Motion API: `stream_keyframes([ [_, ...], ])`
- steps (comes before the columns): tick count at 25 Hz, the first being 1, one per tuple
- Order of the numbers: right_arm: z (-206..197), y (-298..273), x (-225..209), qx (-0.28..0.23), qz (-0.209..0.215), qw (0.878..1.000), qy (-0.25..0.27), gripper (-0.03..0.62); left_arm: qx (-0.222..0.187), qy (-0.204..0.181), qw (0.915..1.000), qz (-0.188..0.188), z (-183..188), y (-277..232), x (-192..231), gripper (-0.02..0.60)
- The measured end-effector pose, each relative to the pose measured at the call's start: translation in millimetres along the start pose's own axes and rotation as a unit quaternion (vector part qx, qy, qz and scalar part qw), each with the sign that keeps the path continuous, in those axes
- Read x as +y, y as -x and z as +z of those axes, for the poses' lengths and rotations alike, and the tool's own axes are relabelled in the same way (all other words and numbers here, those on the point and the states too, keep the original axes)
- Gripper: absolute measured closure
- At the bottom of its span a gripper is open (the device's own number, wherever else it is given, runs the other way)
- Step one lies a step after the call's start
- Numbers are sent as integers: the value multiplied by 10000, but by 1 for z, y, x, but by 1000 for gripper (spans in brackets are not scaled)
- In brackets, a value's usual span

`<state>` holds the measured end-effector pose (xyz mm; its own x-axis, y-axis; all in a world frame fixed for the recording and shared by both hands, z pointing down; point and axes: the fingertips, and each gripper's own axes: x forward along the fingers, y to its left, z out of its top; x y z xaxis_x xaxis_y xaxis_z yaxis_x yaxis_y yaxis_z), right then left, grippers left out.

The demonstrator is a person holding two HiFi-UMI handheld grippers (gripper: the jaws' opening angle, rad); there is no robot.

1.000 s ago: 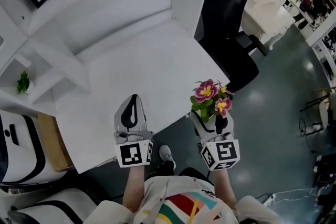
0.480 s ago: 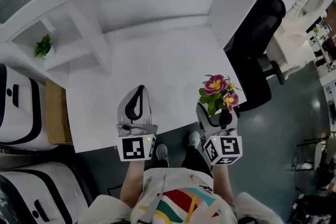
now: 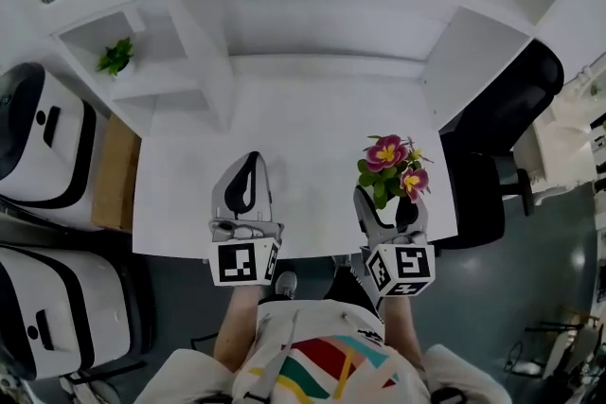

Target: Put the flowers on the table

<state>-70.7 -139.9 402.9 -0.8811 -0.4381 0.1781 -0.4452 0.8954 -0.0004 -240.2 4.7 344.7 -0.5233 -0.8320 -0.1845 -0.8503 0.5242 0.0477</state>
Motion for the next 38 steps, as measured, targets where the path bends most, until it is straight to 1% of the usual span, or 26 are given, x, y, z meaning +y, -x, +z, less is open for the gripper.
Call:
stream_keyframes([
  [3, 2, -21, -12, 39, 341, 9994, 21, 246, 104, -198, 9991, 367, -6, -12, -2, 578],
  [7, 9, -49, -31, 52, 787, 9969, 60, 246, 106, -282, 9969, 722, -6, -33, -13, 578],
  [9, 9, -60, -42, 37, 988, 9950, 118, 246, 106, -348, 9960, 819, -7, -43, -24, 578],
  [13, 6, -76, -60, 1, 1233, 9921, 229, 246, 142, -501, 9944, 915, -13, -61, -48, 577],
  [17, 4, -88, -81, -7, 1431, 9897, 99, 246, 103, -608, 9929, 1019, -13, -76, -66, 577],
  [23, 0, -101, -116, 49, 1396, 9902, 79, 246, 102, -656, 9915, 1120, -16, -96, -84, 578],
  [29, -5, -113, -144, 118, 1330, 9910, 42, 246, 209, -701, 9920, 1025, -26, -115, -106, 577],
  [32, -7, -124, -157, 179, 1285, 9916, 26, 246, 299, -776, 9908, 1071, -31, -120, -109, 577],
  [34, -11, -133, -167, 324, 1234, 9918, 28, 246, 327, -828, 9898, 1113, -32, -121, -109, 577],
  [36, -17, -143, -182, 470, 1151, 9922, 10, 246, 366, -878, 9886, 1168, -34, -121, -109, 577],
  [38, -19, -154, -197, 507, 1026, 9934, 59, 246, 423, -930, 9872, 1226, -35, -120, -107, 577],
])
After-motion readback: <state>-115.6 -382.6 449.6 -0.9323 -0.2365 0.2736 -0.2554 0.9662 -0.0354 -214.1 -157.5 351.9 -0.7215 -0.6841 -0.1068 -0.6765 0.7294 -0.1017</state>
